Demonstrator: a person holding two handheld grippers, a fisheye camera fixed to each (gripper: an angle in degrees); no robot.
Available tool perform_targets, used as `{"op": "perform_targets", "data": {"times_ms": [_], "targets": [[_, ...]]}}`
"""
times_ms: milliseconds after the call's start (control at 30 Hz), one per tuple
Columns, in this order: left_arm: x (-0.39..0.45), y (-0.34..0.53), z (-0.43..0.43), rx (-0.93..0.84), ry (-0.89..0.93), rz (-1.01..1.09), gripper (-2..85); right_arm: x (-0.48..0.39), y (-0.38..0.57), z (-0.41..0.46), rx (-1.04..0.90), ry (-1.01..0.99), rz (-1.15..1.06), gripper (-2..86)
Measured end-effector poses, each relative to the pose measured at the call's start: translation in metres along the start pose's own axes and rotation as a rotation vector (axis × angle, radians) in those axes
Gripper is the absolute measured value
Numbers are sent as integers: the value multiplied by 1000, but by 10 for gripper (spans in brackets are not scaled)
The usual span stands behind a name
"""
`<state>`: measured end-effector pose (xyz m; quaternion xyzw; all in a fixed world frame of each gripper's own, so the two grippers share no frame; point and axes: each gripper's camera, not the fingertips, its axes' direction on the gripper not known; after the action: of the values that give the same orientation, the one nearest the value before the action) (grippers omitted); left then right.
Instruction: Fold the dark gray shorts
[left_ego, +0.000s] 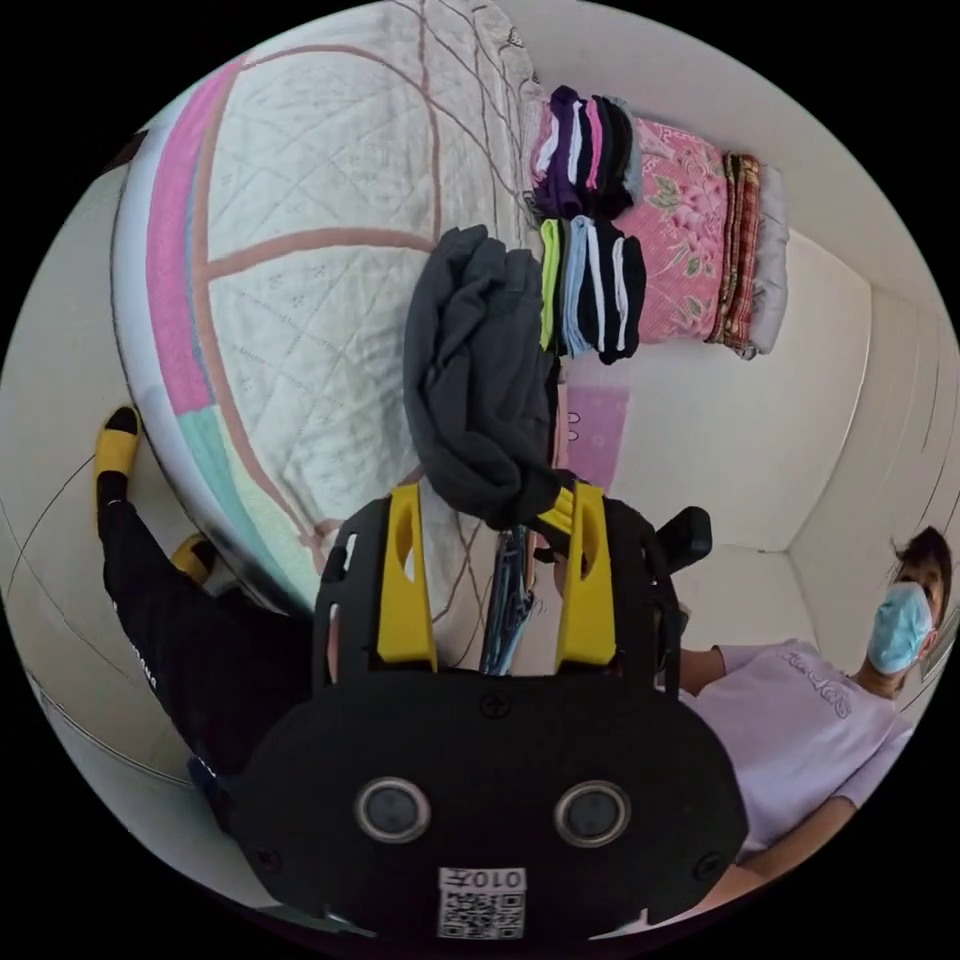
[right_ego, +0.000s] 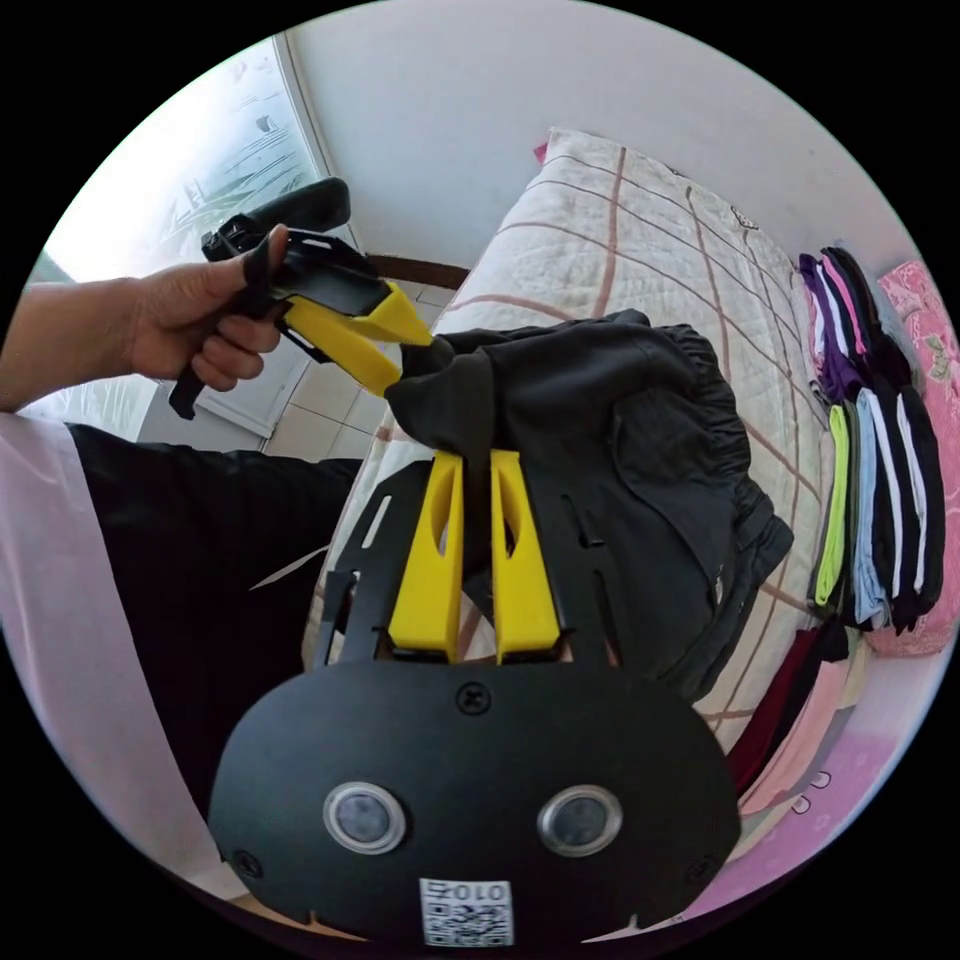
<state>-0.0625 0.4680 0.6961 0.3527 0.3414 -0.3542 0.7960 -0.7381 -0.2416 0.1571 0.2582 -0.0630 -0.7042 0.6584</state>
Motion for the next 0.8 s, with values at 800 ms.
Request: {"op": "perform_targets", "data": {"times_ms": [800], "targets": [[93, -118, 65, -177, -41, 26, 98, 139, 325, -13, 395, -745, 881, 133]]}}
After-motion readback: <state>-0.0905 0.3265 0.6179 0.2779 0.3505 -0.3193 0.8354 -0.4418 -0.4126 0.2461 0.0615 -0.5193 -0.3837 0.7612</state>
